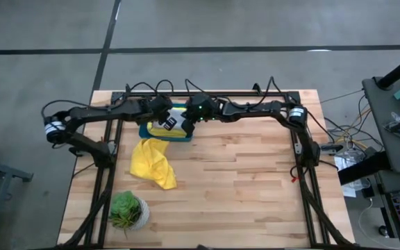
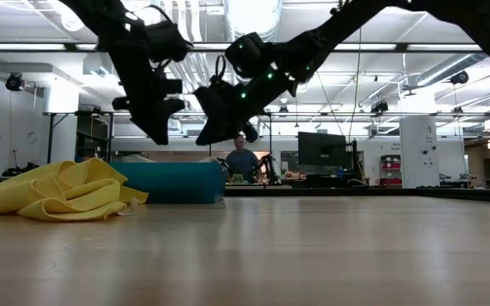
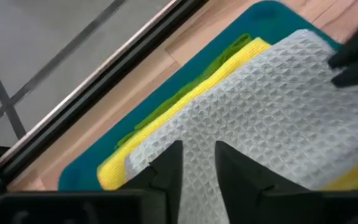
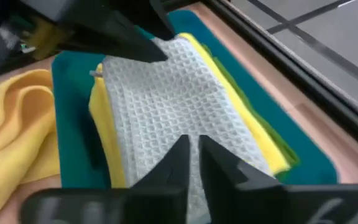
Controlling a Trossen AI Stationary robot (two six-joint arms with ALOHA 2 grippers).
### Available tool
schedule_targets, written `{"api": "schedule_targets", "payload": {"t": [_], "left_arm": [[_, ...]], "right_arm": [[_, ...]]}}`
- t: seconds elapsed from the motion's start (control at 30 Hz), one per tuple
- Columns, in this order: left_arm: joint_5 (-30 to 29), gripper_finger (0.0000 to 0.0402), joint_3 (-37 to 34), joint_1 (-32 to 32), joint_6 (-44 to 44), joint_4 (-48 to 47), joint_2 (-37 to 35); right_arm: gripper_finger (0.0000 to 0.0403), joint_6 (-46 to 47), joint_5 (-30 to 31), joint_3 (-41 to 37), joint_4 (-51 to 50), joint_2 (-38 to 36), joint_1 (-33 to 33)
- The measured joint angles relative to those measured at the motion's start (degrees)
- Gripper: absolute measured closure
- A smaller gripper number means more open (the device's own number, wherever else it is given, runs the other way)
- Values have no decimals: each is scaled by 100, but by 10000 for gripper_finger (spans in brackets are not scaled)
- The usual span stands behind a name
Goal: Fold microfiber towels
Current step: Put the gray microfiber towel into the blue bin
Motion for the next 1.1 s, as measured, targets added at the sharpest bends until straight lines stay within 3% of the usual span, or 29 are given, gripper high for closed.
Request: {"api": "schedule_targets", "payload": {"t": [0.23,0.63,0.9,1.1], "left_arm": [[-563,395,-190,181,-108,38,601],[-435,400,-265,385,-527,-4,1442],[-262,400,-237,385,-477,-182,687],[433,400,-306,362,-193,-437,-247]], "right_arm": [[393,51,49,-2,99,294,-2],[394,-157,115,-2,85,541,-4],[394,-196,120,-2,-113,248,-2],[394,-283,62,-2,-270,5,67]]}}
